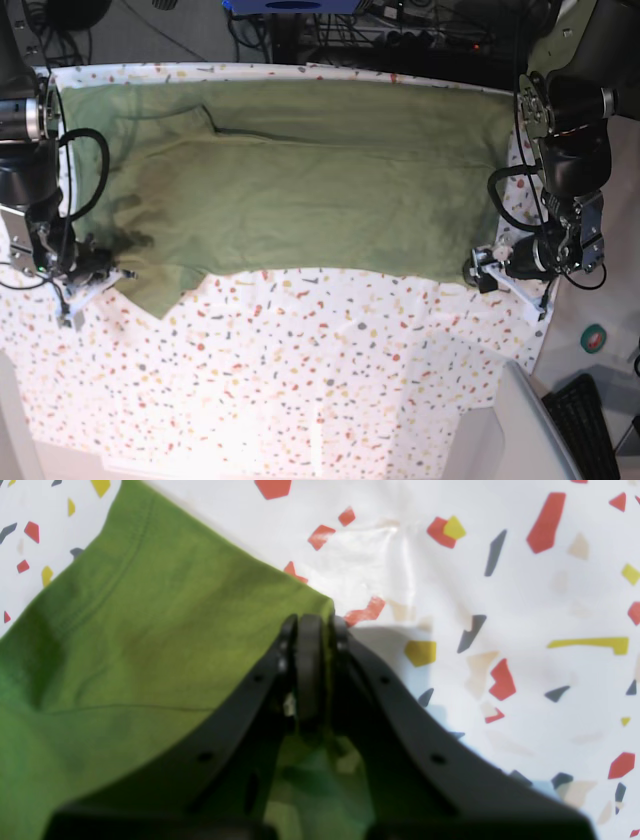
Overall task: Layout the t-shirt on the table in an organized manner, then fold the t-shirt properly
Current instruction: 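Grasp the hem edge with both grippers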
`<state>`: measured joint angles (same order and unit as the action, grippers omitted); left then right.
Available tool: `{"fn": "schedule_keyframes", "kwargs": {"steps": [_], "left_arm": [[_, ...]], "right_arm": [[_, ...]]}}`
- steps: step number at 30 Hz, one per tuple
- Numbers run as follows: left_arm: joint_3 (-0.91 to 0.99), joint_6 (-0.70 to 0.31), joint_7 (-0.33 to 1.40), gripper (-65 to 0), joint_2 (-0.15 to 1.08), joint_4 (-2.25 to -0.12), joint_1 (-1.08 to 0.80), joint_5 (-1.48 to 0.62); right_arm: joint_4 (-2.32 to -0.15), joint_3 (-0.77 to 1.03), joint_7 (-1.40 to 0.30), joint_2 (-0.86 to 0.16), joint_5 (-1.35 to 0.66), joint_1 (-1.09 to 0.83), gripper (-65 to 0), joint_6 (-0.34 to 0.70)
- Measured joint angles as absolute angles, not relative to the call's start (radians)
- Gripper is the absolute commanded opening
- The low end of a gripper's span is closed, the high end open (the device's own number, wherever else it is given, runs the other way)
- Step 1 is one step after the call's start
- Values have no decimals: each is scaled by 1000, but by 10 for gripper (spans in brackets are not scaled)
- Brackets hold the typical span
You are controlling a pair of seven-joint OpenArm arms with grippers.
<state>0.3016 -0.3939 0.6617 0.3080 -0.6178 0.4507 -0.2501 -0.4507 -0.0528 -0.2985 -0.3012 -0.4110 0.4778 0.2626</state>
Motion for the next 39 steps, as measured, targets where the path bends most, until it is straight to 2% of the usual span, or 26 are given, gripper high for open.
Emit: {"fn": "schedule_keyframes", "kwargs": {"steps": [7,12,17,18,20,28,33,39], "left_arm": [[298,-393,662,-118,305,-618,452,-234],[193,-382,641,-120,304,-618,457,-233],[191,-377,623,-123,286,-618,459,-231],[186,-377,621,-142,285,-618,459,-225],[185,-378,613,-222,281,-617,459,-227],[188,-392,593,-650,269,-612,450,-241],[179,-393,595,-650,269,-613,458,-237],[179,-393,659,-650,271,-638,487,-237]], "right_arm": [[-451,-53,-299,-302,-411,478,-650,263],[-451,-53,-299,-302,-411,478,-650,263],[-451,-53,-298,-302,-411,477,-650,263],[-451,-53,-299,-302,-411,478,-650,263],[-451,-53,-299,-302,-411,478,-650,263],[-451,-53,-298,-302,-411,476,-650,263],[-456,-53,-298,-302,-411,475,-650,263],[-604,-54,-332,-302,-396,413,-650,262]]}}
